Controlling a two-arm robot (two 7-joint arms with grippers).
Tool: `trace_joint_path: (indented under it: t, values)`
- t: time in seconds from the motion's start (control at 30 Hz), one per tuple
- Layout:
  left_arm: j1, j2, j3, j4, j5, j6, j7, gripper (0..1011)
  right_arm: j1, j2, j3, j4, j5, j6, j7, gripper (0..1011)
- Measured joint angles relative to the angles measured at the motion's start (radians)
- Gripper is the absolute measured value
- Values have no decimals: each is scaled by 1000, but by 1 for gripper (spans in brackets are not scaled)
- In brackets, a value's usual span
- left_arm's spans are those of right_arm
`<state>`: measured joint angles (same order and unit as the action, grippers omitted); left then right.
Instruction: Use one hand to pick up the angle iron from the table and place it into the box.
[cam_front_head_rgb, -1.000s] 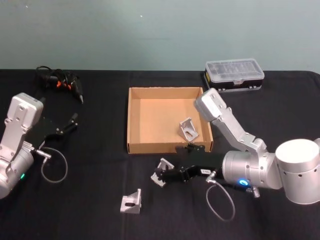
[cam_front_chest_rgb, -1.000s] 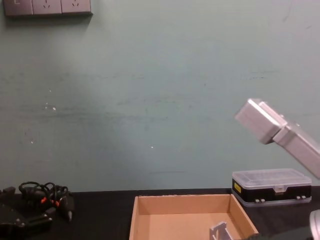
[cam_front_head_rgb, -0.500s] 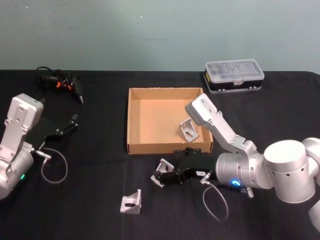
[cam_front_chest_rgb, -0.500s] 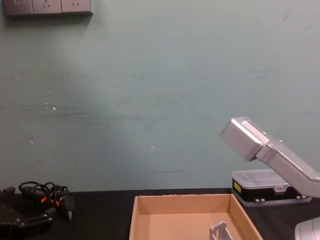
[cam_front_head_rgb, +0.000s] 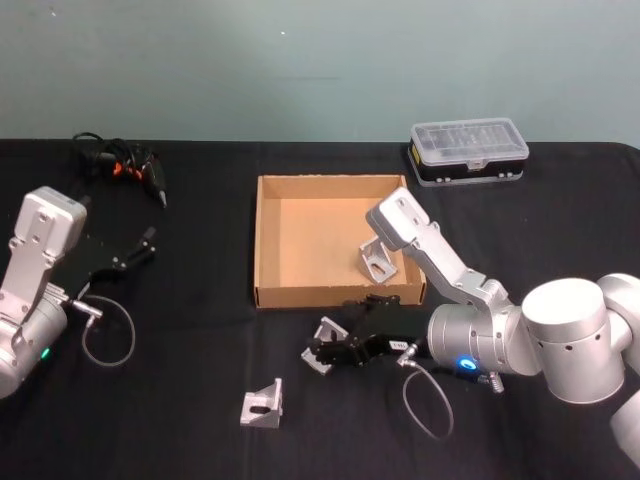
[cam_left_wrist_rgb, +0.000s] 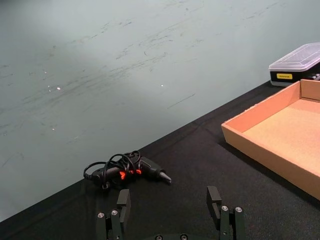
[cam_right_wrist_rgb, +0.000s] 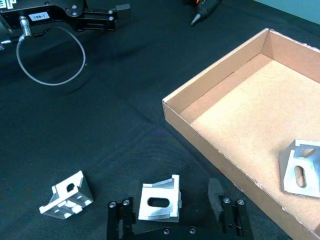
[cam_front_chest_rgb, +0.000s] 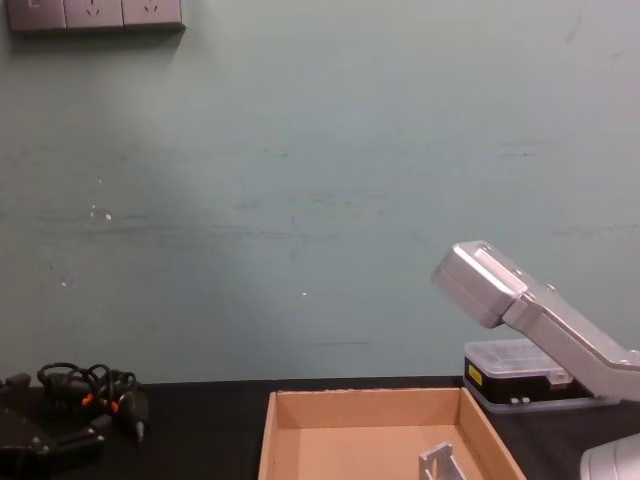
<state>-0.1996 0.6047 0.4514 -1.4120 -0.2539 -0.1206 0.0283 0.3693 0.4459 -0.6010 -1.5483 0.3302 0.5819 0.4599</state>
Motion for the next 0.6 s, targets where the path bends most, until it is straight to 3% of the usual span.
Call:
trace_joint_path:
  t: [0.53, 0.6]
  values:
    - [0, 0, 0, 0, 0, 0, 0, 1000, -2, 9, -7, -2, -9, -10, 19, 432]
    - [0, 0, 0, 0, 0, 0, 0, 1000, -2, 12, -9, -2, -12, -12, 22, 330]
